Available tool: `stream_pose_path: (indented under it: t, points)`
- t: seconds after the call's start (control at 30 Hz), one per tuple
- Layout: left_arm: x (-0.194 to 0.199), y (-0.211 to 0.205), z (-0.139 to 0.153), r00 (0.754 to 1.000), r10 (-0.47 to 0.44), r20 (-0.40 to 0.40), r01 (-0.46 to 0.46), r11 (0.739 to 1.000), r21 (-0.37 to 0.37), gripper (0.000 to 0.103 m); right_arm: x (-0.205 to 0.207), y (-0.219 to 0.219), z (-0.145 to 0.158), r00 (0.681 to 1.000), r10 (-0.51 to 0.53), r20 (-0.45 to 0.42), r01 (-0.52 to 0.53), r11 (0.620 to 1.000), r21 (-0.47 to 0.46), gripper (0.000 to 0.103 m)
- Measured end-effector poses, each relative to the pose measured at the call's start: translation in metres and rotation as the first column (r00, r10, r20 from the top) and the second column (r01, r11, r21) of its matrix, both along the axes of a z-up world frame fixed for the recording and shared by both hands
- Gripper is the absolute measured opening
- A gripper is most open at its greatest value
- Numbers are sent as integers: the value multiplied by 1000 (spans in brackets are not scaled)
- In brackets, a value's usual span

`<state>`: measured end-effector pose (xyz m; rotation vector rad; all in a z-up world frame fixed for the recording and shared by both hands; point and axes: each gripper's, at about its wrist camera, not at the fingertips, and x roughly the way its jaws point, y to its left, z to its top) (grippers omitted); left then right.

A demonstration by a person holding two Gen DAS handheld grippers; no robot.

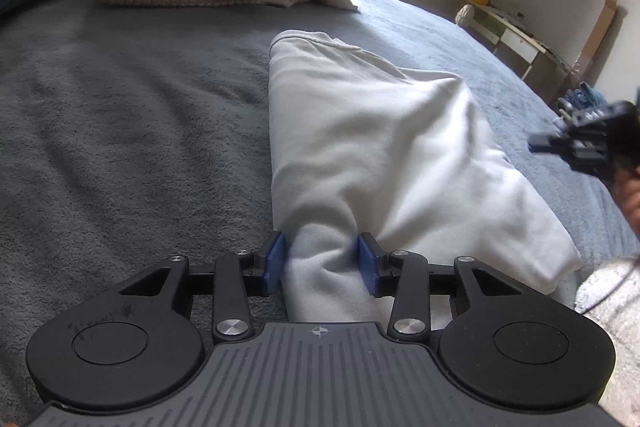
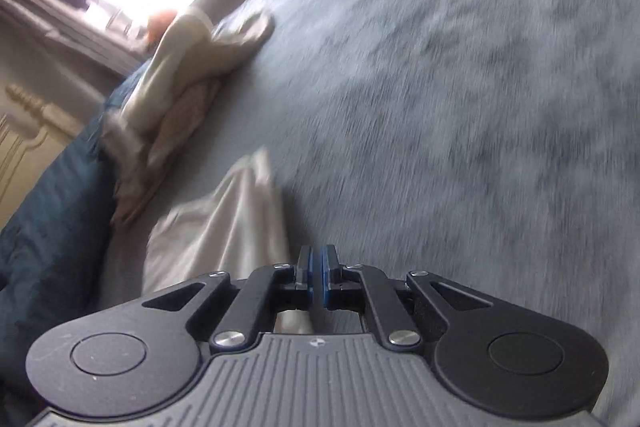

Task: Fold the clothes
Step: 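Open both grippers and move them back over the folded sweatshirt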

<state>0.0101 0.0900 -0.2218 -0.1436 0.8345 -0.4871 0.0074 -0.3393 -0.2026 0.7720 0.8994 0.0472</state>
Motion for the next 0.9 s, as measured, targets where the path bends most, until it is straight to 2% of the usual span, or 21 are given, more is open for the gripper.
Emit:
stream_pose_path:
  t: [0.03, 0.13, 0.3, 0.37, 0.43, 0.57, 0.63, 0.67, 0.73, 0.8, 0.9]
  points:
    - [0, 0, 1, 1000, 4, 0, -4, 1000, 2, 43, -6, 5, 0, 1000, 28, -10, -28, 999, 17, 7]
    - [-2, 0, 6, 1000, 15, 9, -15, 1000, 14, 44, -23, 16, -3, 997, 55, -52, -53, 998, 46, 33]
    - [-6, -1, 17, 999, 21, 48, -24, 998, 56, 44, -33, 32, -5, 995, 85, -48, -82, 995, 63, 33]
    - [-7, -2, 22, 997, 21, 68, -26, 997, 71, 44, -34, 41, -3, 992, 117, -39, -115, 992, 48, 38]
    - [-7, -1, 26, 996, 28, 80, -35, 996, 82, 44, -36, 49, -2, 990, 133, -42, -132, 991, 9, 44]
    - [-2, -3, 36, 994, 36, 105, -47, 993, 111, 44, -44, 67, 3, 981, 190, -28, -191, 981, -40, 49]
    - [4, -8, 42, 993, 23, 116, -37, 992, 119, 44, -51, 79, 10, 979, 203, -7, -202, 969, -141, 49]
    - [8, -13, 45, 993, 11, 121, -26, 993, 118, 44, -55, 85, 14, 979, 203, 16, -195, 960, -201, 49]
    - [17, -26, 52, 992, -22, 125, 9, 994, 107, 44, -58, 90, 20, 974, 220, 53, -200, 948, -249, 48]
    - [26, -52, 57, 989, -111, 97, 103, 991, 82, 44, -61, 94, 25, 967, 238, 86, -204, 934, -294, 48]
    - [39, -96, 62, 963, -265, 44, 263, 964, 45, 50, -59, 92, 18, 967, 246, 69, -218, 935, -278, 48]
